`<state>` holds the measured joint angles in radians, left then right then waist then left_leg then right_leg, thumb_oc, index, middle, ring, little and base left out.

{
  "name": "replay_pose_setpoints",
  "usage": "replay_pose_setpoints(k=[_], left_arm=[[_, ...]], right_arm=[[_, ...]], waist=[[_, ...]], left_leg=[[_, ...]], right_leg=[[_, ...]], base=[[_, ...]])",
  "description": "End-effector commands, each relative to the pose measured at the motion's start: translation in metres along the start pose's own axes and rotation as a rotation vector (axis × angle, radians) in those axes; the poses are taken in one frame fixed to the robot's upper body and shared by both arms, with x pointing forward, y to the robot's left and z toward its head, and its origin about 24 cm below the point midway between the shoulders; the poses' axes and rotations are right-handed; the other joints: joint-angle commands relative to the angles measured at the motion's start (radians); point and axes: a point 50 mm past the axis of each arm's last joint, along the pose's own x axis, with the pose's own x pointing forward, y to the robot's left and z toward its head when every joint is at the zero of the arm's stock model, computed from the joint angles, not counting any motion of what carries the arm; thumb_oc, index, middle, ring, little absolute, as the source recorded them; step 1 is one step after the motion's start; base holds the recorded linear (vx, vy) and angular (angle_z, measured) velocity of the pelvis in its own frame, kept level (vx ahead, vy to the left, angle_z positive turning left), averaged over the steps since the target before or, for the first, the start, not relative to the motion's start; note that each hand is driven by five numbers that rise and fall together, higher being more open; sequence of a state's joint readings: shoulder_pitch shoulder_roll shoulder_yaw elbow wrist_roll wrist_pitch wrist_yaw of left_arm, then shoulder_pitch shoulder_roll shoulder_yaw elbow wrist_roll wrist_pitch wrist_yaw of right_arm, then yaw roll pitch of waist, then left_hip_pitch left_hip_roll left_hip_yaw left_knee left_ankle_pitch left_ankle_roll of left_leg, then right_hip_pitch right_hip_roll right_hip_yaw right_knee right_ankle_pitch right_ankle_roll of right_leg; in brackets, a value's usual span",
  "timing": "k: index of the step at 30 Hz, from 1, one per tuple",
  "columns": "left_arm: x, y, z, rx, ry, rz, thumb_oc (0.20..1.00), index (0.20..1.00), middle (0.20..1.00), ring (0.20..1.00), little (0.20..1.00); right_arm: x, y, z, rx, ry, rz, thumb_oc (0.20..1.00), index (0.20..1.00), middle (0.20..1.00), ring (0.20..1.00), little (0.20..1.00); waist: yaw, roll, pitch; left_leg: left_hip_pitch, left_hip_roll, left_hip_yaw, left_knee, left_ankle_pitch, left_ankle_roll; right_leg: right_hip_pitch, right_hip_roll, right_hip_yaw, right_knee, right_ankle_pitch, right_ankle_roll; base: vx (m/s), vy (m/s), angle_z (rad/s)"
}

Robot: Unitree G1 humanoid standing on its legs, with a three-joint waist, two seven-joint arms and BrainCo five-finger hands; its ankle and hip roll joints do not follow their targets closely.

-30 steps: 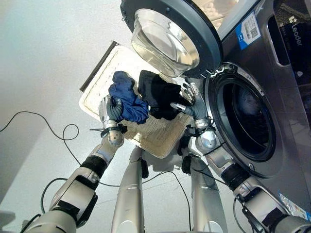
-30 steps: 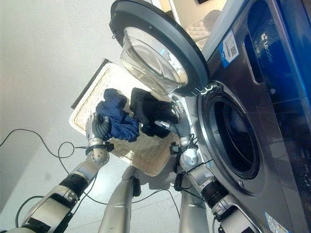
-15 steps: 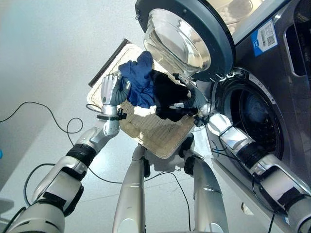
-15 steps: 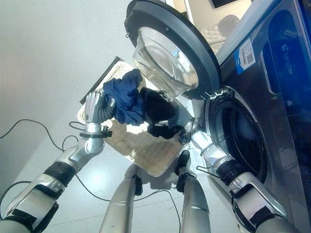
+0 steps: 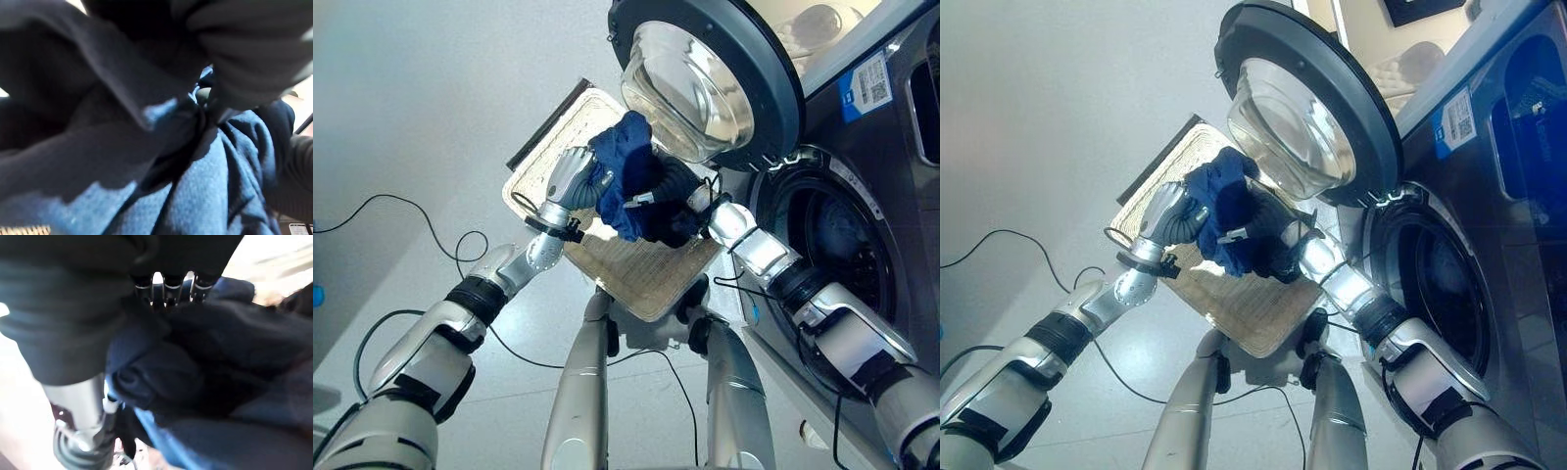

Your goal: Put the clothes into the washing machine.

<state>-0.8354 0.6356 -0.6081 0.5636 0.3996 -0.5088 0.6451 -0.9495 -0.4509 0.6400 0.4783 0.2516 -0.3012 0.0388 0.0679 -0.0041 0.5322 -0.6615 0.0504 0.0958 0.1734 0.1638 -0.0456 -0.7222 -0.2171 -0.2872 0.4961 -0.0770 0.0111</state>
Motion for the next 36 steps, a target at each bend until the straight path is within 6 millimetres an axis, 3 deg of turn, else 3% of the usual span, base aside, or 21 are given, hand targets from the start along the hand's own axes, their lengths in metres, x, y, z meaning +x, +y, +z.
replay_pose_setpoints(k=[1,8,9,10,15,25,30,35,36], left_arm=[[0.029,0.004,0.038,-0.165,-0.164,0.094,0.200,0.200,0.200,0.200,0.200],[0.039,0.002,0.054,-0.293,-0.211,0.078,0.200,0.200,0.200,0.200,0.200],[0.040,0.001,0.056,-0.306,-0.218,0.076,0.200,0.200,0.200,0.200,0.200],[0.041,0.001,0.059,-0.320,-0.225,0.072,0.200,0.200,0.200,0.200,0.200],[0.044,0.000,0.067,-0.379,-0.251,0.052,0.200,0.200,0.200,0.200,0.200],[0.043,-0.005,0.074,-0.417,-0.265,-0.003,0.200,0.200,0.200,0.200,0.200],[0.038,-0.011,0.069,-0.404,-0.221,-0.021,0.200,0.200,0.200,0.200,0.200],[0.031,-0.014,0.058,-0.403,-0.147,0.001,0.200,0.200,0.200,0.200,0.200],[0.030,-0.015,0.055,-0.409,-0.122,0.009,0.482,0.482,0.482,0.482,0.482]], right_arm=[[0.010,-0.002,0.022,0.071,-0.086,0.059,1.000,1.000,1.000,1.000,1.000],[0.015,0.005,0.017,0.134,-0.067,0.053,1.000,1.000,1.000,1.000,1.000],[0.016,0.005,0.017,0.136,-0.068,0.035,0.413,0.413,0.413,0.413,0.413],[0.017,0.005,0.018,0.139,-0.073,0.019,0.200,0.200,0.200,0.200,0.200],[0.018,0.001,0.013,0.027,-0.037,-0.067,0.200,0.200,0.200,0.200,0.200],[0.011,-0.024,0.014,0.001,-0.083,-0.351,0.200,0.200,0.200,0.200,0.200],[0.006,-0.028,0.018,-0.086,-0.122,-0.404,0.200,0.200,0.200,0.200,0.200],[-0.002,-0.030,0.013,-0.053,-0.129,-0.433,0.200,0.200,0.200,0.200,0.200],[-0.005,-0.031,0.011,-0.036,-0.127,-0.443,0.200,0.200,0.200,0.200,0.200]], waist=[[0.003,0.069,-0.012],[0.004,0.071,-0.012],[0.004,0.072,-0.012],[0.003,0.072,-0.012],[0.000,0.074,-0.012],[-0.007,0.081,-0.012],[-0.016,0.081,-0.012],[-0.025,0.079,-0.012],[-0.027,0.078,-0.012]], left_leg=[[-0.015,-0.033,0.052,0.097,-0.125,-0.033],[-0.016,-0.039,0.049,0.099,-0.122,-0.032],[-0.015,-0.040,0.049,0.098,-0.121,-0.031],[-0.014,-0.041,0.049,0.095,-0.121,-0.031],[-0.007,-0.043,0.053,0.090,-0.120,-0.027],[-0.004,-0.043,0.058,0.088,-0.126,-0.022],[-0.007,-0.039,0.065,0.087,-0.129,-0.021],[-0.012,-0.034,0.072,0.087,-0.131,-0.022],[-0.012,-0.033,0.074,0.087,-0.131,-0.022]], right_leg=[[-0.008,0.011,-0.033,-0.030,0.058,0.099],[-0.006,0.012,-0.032,-0.036,0.064,0.095],[-0.005,0.013,-0.031,-0.037,0.064,0.095],[-0.004,0.014,-0.030,-0.039,0.065,0.095],[0.000,0.018,-0.028,-0.043,0.069,0.095],[-0.003,0.023,-0.019,-0.039,0.067,0.098],[-0.009,0.027,-0.011,-0.044,0.071,0.104],[-0.018,0.031,-0.003,-0.047,0.073,0.106],[-0.018,0.032,-0.001,-0.049,0.074,0.106]], base=[[0.00,0.000,0.00],[0.00,0.000,0.00],[0.00,-0.006,0.03],[0.00,-0.002,0.04],[0.00,0.000,0.01],[0.00,0.000,0.00],[0.00,0.000,0.00],[0.00,0.009,-0.02],[0.00,0.026,-0.05]])
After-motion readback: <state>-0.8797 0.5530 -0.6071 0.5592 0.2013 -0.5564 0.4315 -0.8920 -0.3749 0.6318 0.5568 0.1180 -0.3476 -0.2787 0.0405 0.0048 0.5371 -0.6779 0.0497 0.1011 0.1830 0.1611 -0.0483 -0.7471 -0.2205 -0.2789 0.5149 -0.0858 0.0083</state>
